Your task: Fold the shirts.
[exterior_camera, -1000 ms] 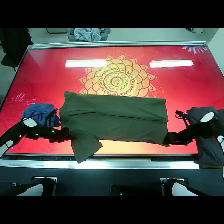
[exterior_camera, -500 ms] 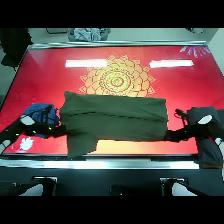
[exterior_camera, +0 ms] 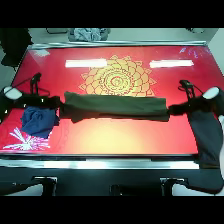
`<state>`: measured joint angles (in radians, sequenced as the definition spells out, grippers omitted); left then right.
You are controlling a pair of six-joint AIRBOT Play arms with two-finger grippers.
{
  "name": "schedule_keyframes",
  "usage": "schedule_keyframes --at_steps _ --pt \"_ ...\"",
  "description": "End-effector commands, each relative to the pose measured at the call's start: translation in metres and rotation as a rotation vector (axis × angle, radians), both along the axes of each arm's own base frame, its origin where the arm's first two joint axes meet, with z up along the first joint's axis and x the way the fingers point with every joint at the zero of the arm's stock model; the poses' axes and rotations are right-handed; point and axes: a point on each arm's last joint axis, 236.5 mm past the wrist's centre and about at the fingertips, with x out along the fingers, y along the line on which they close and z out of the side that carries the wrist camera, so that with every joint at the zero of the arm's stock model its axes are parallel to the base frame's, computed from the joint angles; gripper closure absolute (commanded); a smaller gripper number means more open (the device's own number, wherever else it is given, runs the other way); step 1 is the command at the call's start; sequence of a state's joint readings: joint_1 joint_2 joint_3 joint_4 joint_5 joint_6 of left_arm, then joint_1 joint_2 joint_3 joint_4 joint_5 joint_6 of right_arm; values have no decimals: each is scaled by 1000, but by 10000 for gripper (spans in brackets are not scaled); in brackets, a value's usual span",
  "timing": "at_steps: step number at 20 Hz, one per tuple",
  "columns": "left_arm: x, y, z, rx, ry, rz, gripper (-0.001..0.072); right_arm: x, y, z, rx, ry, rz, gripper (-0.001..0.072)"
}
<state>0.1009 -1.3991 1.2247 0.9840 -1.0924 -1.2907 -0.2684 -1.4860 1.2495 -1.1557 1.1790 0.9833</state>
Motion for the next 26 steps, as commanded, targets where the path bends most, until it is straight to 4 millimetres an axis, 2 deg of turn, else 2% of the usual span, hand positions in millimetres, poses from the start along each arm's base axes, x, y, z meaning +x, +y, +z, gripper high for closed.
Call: schedule_keyframes --at_steps 1,3,6,7,8,9,10,11,13,14,16,18,20,24,25,26 --pt "50 -5 -15 -26 65 -36 677 62 10 -10 -12 -31 -16 666" --pt "63 -6 -42 -46 153 -41 676 72 12 -33 16 30 -64 665" --pt "64 -7 -82 -73 264 0 673 59 18 -65 53 141 -72 664" --pt "63 -9 -88 -86 279 5 647 54 20 -70 58 164 -59 663" --pt "64 -9 -88 -89 280 6 519 53 21 -69 58 162 -43 662" --pt "66 -8 -85 -88 271 7 390 53 21 -64 58 149 -21 584" --pt "67 -5 -76 -90 264 -1 356 53 17 -56 53 128 -8 303" --pt "68 -3 -62 -89 251 -24 356 54 11 -43 60 96 6 36" --pt "73 1 -27 -77 186 -61 357 55 -16 -21 81 36 -27 19" --pt "76 1 -8 -69 138 -63 358 52 -35 -17 97 31 -77 19" --pt "79 -3 29 -57 44 -65 358 40 -52 -22 182 83 -158 19" --pt "74 -18 61 -49 -25 -91 358 38 -38 -35 303 123 -179 1" --pt "66 -36 85 -44 -73 -127 359 47 -16 -46 390 125 -195 0" --pt "47 -72 121 -42 -145 -203 359 54 18 -73 411 190 -214 14" --pt "43 -80 126 -42 -156 -221 359 53 27 -77 415 211 -216 95" --pt "40 -87 129 -43 -161 -235 359 54 32 -80 411 217 -211 343"
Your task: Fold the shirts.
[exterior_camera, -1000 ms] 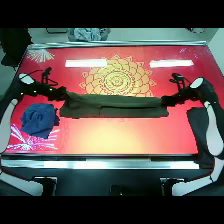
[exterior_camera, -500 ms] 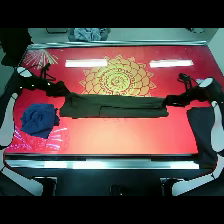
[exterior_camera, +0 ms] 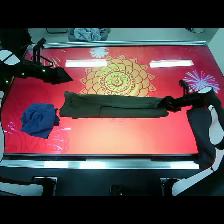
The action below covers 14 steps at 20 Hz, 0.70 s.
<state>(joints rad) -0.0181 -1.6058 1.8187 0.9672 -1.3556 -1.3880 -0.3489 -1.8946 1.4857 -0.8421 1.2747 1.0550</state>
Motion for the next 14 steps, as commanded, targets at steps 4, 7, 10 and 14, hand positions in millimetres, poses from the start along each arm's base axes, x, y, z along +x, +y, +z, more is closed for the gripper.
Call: schedule_keyframes --at_steps 4,7,10,14 --pt "-16 -47 6 -2 -19 -94 380 14 29 30 51 -98 39 666" --pt "-17 -84 -30 -10 15 -120 670 10 36 101 37 -223 79 666" --pt "-37 -144 -81 -67 123 -156 670 -10 45 172 3 -343 129 666" --pt "-55 -216 -134 -221 273 -110 672 -40 55 237 -33 -438 154 666"
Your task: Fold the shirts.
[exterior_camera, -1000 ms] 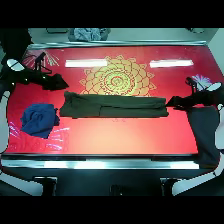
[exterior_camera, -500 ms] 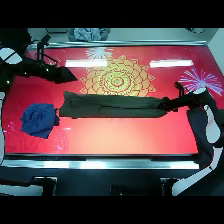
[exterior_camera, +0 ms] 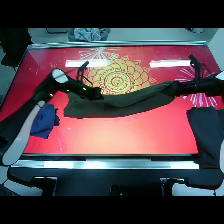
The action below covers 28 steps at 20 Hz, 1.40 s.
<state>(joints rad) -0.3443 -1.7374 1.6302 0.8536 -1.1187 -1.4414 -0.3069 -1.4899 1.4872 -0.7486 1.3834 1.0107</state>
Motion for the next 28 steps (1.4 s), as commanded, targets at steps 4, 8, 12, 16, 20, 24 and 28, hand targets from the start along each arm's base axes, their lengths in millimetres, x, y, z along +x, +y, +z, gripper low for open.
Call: schedule_keyframes --at_steps 4,8,12,16,20,24,28 --pt "-22 -116 -43 -267 184 90 672 -58 22 84 -41 -115 71 665" --pt "-49 -168 -59 -360 260 83 672 -85 30 111 -54 -144 78 665" --pt "-67 -213 -64 -478 328 87 672 -95 24 114 -106 -141 59 664" --pt "-58 -189 -50 -469 242 -25 677 -80 23 98 -89 -106 52 664" --pt "-12 -84 17 -261 -26 -67 677 -47 101 84 14 -140 165 663" --pt "29 55 116 -98 -298 80 676 -20 211 57 150 -149 249 663" --pt "25 146 188 -66 -429 222 675 -2 302 2 274 -70 215 660"
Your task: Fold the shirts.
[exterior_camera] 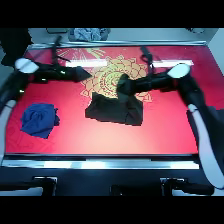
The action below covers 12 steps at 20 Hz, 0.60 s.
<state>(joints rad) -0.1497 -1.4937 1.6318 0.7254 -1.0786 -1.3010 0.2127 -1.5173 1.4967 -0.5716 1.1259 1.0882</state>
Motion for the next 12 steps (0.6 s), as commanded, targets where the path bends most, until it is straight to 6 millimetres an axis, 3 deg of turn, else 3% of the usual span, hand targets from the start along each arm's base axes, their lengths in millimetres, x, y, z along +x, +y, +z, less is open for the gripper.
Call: schedule_keyframes --at_steps 1,2,3,4,5,6,8,10,12 --pt "-13 79 52 75 -98 125 675 22 77 -48 84 55 -72 649" --pt "-18 85 61 78 -111 131 675 23 89 -64 88 81 -83 532" --pt "-22 87 66 81 -121 133 675 21 99 -80 81 103 -82 295" --pt "-25 88 69 85 -128 133 675 22 104 -90 72 110 -87 108" --pt "-26 87 70 86 -129 132 674 24 102 -94 64 107 -92 57" --pt "-27 86 68 88 -124 125 674 33 91 -91 53 82 -110 57" --pt "-29 85 64 91 -111 119 674 56 47 -79 11 23 -163 58" --pt "-29 86 56 93 -93 118 674 71 -24 -71 -116 -33 -205 61" --pt "-30 86 47 102 -77 114 674 59 -113 -91 -343 28 -220 61"
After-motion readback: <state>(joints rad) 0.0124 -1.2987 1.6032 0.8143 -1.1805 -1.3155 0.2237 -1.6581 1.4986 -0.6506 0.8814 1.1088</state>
